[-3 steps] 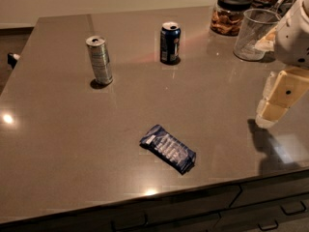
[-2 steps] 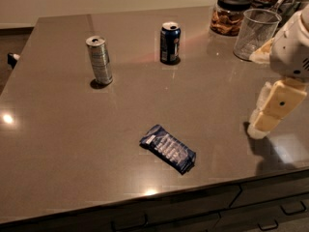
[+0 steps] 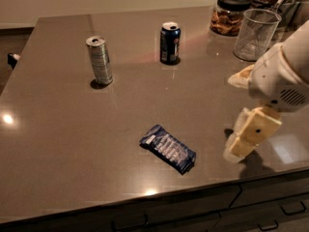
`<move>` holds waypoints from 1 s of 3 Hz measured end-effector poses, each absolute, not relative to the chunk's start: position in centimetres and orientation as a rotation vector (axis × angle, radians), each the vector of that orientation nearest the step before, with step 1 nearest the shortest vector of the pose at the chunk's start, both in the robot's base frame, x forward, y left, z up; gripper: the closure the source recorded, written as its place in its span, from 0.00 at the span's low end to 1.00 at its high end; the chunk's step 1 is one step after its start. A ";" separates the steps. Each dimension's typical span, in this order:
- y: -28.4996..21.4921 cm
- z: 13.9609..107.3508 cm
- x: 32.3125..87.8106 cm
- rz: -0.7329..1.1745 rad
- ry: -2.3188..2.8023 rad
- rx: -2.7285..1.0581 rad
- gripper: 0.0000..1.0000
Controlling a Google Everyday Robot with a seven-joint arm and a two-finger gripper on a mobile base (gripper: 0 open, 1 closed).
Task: Move rxbar blueberry near pepsi can
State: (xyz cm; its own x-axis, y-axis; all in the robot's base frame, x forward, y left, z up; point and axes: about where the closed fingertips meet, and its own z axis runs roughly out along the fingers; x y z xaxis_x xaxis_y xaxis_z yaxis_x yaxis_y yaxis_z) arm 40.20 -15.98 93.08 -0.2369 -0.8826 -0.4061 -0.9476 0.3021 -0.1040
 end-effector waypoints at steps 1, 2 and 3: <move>-10.6 89.9 39.4 0.332 2.123 -1.669 0.00; -7.2 88.2 39.0 0.387 2.086 -1.693 0.00; -5.0 86.5 39.0 0.424 2.054 -1.709 0.00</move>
Offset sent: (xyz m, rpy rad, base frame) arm -0.0154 0.1262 -0.0730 0.1455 0.0496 0.1372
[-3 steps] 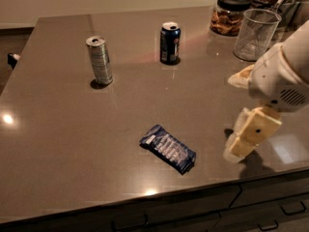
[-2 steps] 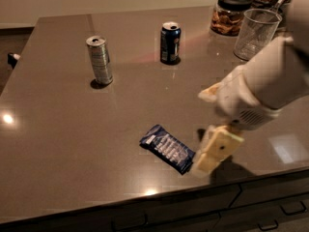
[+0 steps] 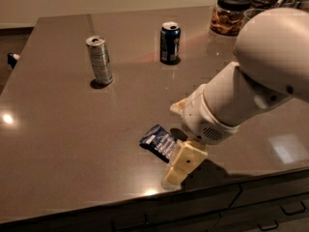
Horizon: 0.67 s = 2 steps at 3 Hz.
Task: Move rxbar blueberry near pepsi can
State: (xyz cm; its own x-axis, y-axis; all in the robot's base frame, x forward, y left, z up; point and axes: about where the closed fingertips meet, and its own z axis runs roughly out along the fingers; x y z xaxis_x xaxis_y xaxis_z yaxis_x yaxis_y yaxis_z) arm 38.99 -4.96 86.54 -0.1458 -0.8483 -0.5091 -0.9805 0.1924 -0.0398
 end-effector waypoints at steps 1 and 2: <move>-4.3 85.1 39.6 0.436 2.044 -1.705 0.00; -4.6 83.7 41.0 0.436 2.059 -1.678 0.01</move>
Offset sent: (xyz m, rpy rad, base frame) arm 0.0306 0.0013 -0.0422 0.0293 0.0042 -0.0337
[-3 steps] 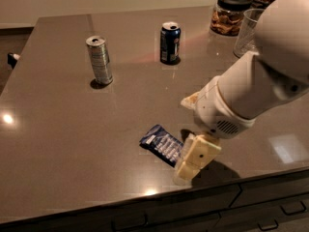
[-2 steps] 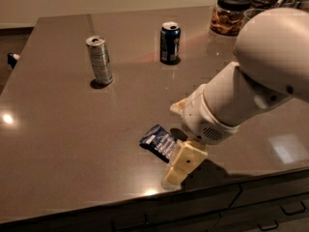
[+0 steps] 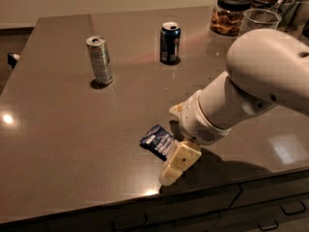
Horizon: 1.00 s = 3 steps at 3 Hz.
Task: Move rxbar blueberry near pepsi can
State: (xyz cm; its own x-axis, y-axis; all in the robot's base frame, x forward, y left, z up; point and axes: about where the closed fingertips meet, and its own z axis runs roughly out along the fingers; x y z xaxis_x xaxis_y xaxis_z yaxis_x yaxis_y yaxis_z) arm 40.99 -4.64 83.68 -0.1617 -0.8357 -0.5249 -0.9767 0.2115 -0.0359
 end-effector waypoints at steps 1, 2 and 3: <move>-5.2 83.0 41.8 0.436 2.084 -1.658 0.23; -6.3 83.3 42.8 0.440 2.105 -1.610 0.54; -7.5 84.2 44.0 0.438 2.112 -1.551 0.77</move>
Offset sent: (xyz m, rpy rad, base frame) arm 0.0250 -0.0242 -0.0107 0.0183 0.0339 -0.0738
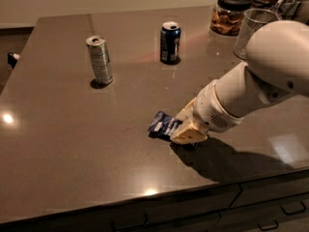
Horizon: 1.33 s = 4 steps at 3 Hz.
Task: Move rxbar blueberry near pepsi can
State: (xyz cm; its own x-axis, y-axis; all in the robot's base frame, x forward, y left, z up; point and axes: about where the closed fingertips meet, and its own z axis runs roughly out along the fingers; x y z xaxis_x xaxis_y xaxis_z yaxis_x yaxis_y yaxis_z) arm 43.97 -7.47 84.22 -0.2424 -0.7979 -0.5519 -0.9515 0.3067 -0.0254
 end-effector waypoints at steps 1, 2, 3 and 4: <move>-9.0 85.9 46.8 0.413 2.133 -1.461 0.99; -10.9 87.3 51.8 0.349 2.177 -1.341 1.00; -12.3 87.1 55.2 0.289 2.227 -1.258 1.00; -13.7 86.7 58.8 0.230 2.260 -1.174 1.00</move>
Offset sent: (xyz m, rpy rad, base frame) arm 0.1202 -0.0544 0.0444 0.0080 -0.0740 -0.2716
